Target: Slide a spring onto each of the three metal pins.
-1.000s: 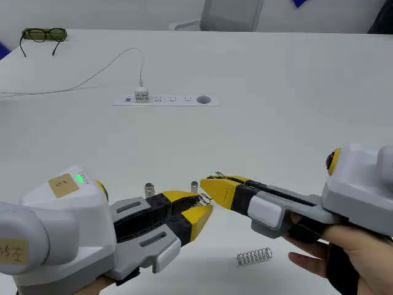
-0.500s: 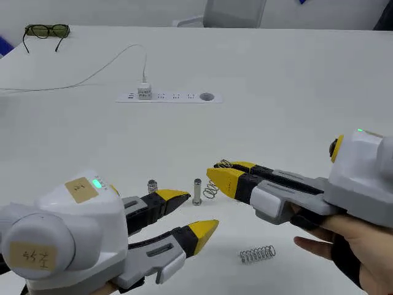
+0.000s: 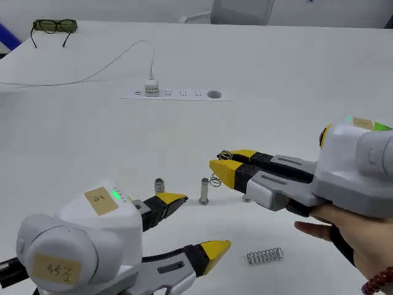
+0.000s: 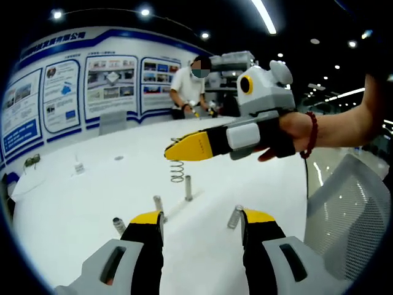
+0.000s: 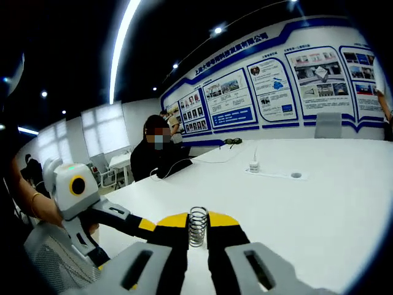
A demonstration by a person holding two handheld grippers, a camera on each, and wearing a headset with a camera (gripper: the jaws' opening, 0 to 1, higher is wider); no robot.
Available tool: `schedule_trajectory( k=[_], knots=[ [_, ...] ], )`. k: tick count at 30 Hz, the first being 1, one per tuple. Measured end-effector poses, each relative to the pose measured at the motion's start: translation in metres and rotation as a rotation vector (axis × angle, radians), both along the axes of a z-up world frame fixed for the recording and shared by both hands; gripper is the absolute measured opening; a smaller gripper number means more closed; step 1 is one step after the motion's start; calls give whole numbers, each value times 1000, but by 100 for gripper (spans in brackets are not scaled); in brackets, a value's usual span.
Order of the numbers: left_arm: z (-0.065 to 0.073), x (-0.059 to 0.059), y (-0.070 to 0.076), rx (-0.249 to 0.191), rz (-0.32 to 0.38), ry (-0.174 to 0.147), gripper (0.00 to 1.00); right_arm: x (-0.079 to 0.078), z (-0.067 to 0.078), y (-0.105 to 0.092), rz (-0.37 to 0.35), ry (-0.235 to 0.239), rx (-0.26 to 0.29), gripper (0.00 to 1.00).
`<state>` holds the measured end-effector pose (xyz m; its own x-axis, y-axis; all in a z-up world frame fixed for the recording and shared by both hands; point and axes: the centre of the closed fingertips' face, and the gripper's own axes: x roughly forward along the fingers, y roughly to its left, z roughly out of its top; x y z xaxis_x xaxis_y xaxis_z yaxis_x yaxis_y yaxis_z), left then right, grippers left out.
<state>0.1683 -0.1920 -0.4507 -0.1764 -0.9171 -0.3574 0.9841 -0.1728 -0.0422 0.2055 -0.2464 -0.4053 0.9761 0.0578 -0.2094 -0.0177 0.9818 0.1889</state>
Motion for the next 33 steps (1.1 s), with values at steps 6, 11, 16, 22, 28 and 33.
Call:
schedule_trajectory(
  k=[6, 11, 16, 22, 28, 33],
  knots=[
    [-5, 1, 2, 10, 10, 13, 59, 9, -9, -5, -7, 22, -24, 12],
    [-9, 3, 2, 19, 21, 23, 65, 17, -19, -14, -32, 42, -49, 12],
    [-11, 2, 3, 22, 22, 20, 70, 23, -26, -18, -46, 54, -67, 12],
    [-14, 3, 4, 29, 26, 27, 74, 29, -36, -20, -52, 72, -79, 12],
    [-16, 5, 4, 32, 39, 39, 80, 32, -43, -25, -67, 83, -92, 12],
    [-18, 7, 4, 36, 48, 44, 83, 34, -45, -26, -76, 81, -75, 12]
  ],
)
